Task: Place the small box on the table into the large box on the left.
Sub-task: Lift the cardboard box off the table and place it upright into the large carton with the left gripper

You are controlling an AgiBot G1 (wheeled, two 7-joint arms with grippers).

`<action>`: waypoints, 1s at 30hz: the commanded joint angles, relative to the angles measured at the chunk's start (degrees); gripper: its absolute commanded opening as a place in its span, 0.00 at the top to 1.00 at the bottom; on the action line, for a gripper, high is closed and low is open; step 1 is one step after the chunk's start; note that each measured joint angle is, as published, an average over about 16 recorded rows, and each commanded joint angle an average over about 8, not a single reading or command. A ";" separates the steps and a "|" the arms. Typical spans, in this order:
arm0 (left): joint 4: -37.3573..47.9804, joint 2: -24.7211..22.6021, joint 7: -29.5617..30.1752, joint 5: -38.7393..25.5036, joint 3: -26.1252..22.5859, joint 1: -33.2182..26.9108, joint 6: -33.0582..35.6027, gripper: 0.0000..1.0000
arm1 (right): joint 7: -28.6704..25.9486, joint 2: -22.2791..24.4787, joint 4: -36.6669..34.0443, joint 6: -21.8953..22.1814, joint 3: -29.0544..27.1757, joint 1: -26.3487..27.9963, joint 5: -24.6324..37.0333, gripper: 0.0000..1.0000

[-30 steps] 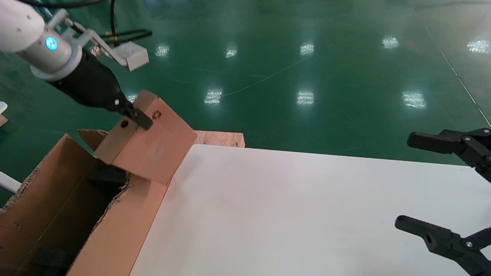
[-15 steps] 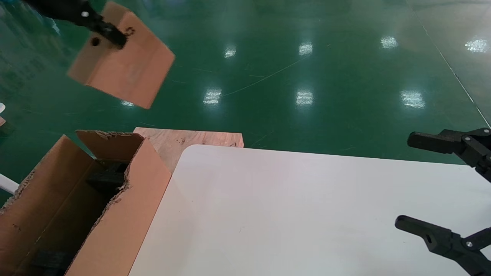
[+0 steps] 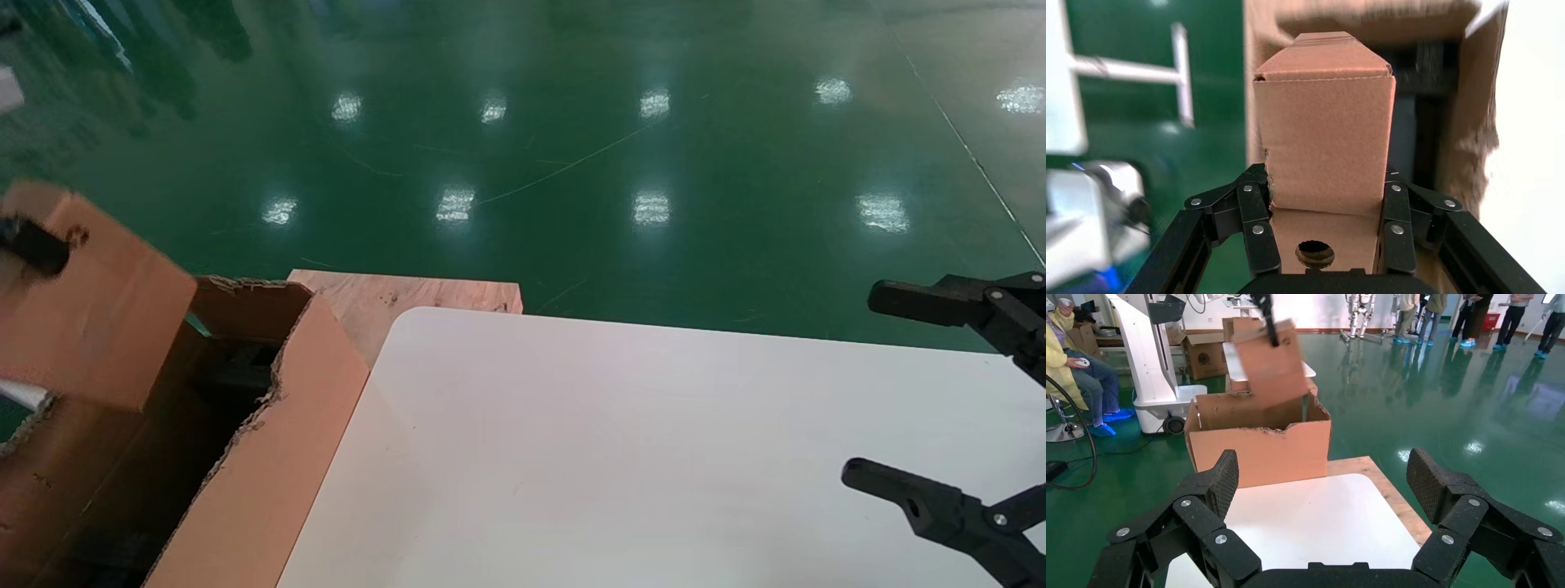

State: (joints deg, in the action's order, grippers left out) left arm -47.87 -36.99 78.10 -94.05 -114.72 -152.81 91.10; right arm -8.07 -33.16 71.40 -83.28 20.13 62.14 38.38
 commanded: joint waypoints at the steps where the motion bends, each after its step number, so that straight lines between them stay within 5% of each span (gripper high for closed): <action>1: -3.09 3.02 2.51 1.79 -2.50 -0.75 0.14 1.00 | 0.00 0.00 0.00 0.00 0.00 0.00 0.00 0.00; 10: -5.33 7.55 5.41 5.74 -7.86 6.16 -3.87 1.00 | 0.00 0.00 0.00 0.00 0.00 0.00 0.00 0.00; 30: 2.74 4.37 -3.37 12.27 -6.86 18.27 -13.77 1.00 | 0.00 0.00 0.00 0.00 0.01 0.00 0.00 0.00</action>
State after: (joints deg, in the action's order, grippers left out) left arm -44.84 -32.66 74.76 -81.80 -121.57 -134.62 77.53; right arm -8.07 -33.16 71.40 -83.28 20.14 62.14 38.37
